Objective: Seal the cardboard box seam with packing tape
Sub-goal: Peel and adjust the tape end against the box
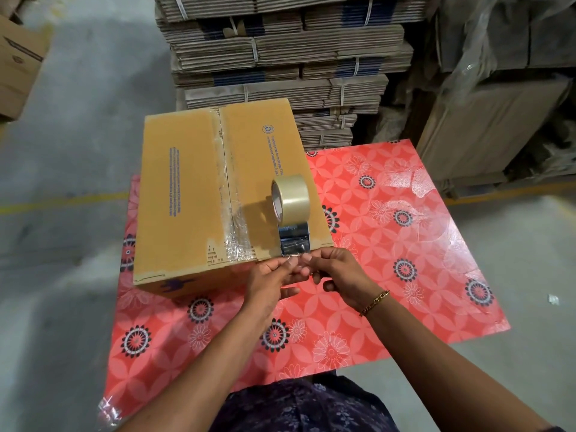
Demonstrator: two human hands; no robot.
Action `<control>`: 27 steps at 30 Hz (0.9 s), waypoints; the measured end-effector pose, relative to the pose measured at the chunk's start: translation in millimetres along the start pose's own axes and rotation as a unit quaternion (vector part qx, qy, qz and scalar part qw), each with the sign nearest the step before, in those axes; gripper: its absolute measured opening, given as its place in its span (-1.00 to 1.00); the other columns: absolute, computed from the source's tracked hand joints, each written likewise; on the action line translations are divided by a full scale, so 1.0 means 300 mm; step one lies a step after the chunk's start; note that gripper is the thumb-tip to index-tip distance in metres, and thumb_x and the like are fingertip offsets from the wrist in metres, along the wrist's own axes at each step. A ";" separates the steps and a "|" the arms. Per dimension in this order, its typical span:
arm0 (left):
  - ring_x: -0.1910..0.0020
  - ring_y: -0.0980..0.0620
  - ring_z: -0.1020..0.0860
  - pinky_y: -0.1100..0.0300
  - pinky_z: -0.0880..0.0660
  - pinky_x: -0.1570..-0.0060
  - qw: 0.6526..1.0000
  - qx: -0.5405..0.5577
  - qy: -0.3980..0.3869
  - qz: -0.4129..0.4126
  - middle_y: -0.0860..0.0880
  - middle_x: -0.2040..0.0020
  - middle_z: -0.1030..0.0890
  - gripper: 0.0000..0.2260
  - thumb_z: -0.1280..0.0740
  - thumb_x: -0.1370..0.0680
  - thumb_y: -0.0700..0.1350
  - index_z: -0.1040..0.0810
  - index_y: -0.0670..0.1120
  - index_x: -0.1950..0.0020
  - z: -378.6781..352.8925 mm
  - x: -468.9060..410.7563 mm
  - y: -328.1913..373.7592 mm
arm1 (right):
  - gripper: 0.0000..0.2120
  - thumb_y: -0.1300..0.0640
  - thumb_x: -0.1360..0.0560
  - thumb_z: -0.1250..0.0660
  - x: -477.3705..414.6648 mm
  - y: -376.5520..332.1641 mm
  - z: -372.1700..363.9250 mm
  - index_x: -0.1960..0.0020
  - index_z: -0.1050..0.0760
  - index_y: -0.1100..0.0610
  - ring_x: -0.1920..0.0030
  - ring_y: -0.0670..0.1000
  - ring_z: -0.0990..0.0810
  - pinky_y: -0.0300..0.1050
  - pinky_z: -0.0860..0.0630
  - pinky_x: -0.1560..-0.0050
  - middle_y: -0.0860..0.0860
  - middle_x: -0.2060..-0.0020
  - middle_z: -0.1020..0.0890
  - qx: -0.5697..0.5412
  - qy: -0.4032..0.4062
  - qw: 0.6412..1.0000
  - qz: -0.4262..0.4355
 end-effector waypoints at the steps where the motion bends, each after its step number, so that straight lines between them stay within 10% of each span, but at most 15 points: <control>1: 0.13 0.01 -0.75 0.27 -0.61 0.34 1.000 -0.003 -0.001 -0.003 -0.15 0.11 -0.77 -0.88 -0.40 -0.60 -0.12 -0.72 -0.11 -0.03 0.002 -0.004 -0.002 | -0.83 0.12 -0.56 -0.42 0.001 0.000 0.003 0.16 -0.65 0.17 0.42 -0.07 -0.50 -0.28 -0.28 0.52 0.10 0.30 -0.67 0.008 0.002 1.000 0.001; 27: 0.57 0.06 -0.52 0.11 -0.51 0.42 0.958 -0.221 0.119 -0.138 -0.07 0.47 -0.63 -0.76 -0.45 -0.56 0.02 -0.66 -0.08 0.24 0.059 -0.040 0.035 | -0.74 -0.02 -0.49 -0.43 0.003 -0.059 0.031 0.32 -0.64 0.08 0.52 -0.03 -0.56 -0.06 -0.52 0.41 0.02 0.45 -0.71 0.235 0.177 0.951 0.097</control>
Point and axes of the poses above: each hand's wrist, its own x-axis away from the middle knuckle, its own z-axis out of the back of the hand, y = z × x, the point moved 8 cm from there along -x, towards the middle knuckle
